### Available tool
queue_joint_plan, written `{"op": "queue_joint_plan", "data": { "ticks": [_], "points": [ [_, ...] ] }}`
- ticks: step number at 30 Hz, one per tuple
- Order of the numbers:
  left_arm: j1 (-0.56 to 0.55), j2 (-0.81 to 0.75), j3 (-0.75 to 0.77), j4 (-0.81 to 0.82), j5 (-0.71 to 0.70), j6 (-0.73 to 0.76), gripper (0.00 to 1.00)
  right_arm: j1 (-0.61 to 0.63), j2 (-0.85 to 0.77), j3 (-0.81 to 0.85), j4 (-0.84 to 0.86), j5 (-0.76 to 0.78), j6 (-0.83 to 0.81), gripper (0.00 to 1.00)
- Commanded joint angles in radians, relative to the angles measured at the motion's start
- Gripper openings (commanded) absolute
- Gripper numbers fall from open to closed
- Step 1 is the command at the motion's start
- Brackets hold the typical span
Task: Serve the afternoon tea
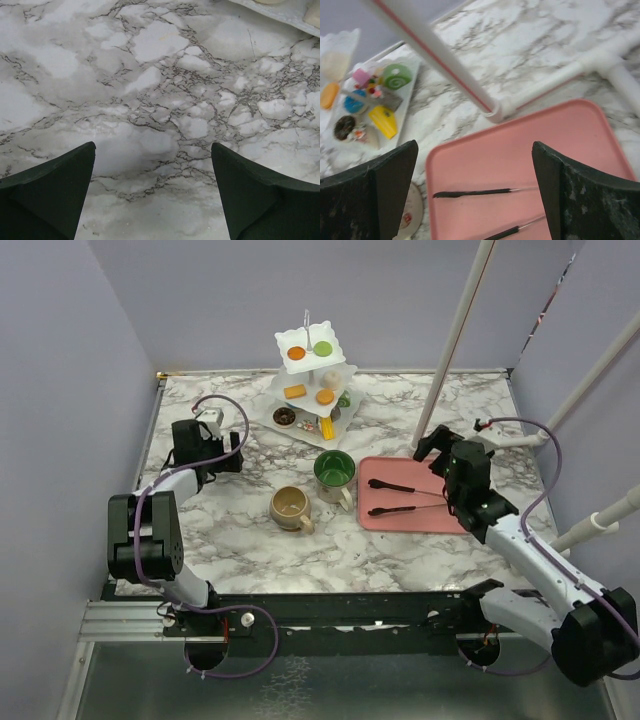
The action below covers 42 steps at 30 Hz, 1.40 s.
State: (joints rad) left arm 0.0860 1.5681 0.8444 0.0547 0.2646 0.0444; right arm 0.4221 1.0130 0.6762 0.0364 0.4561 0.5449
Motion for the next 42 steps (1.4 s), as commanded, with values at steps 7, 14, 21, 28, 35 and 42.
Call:
{"op": "queue_joint_plan", "data": {
  "ticks": [7, 14, 21, 28, 35, 42],
  "points": [
    [0.012, 0.087, -0.181, 0.514, -0.015, -0.038, 0.99, -0.144, 0.166, -0.217, 0.368, 0.383, -0.114, 1.00],
    [0.013, 0.133, -0.261, 0.703, -0.015, -0.110, 0.99, -0.204, 0.329, -0.211, 0.695, 0.339, -0.310, 1.00],
    [0.009, 0.116, -0.334, 0.841, -0.036, -0.143, 0.99, -0.273, 0.421, -0.221, 0.910, 0.183, -0.473, 1.00],
    [-0.016, 0.036, -0.515, 1.095, -0.116, -0.135, 0.99, -0.364, 0.485, -0.174, 0.932, 0.057, -0.465, 1.00],
    [-0.065, 0.041, -0.672, 1.375, -0.246, -0.111, 0.99, -0.367, 0.403, -0.229, 0.883, 0.010, -0.440, 1.00],
    [-0.084, 0.088, -0.646, 1.373, -0.317, -0.119, 0.99, -0.366, 0.307, -0.296, 0.844, -0.077, -0.462, 1.00]
  ]
}}
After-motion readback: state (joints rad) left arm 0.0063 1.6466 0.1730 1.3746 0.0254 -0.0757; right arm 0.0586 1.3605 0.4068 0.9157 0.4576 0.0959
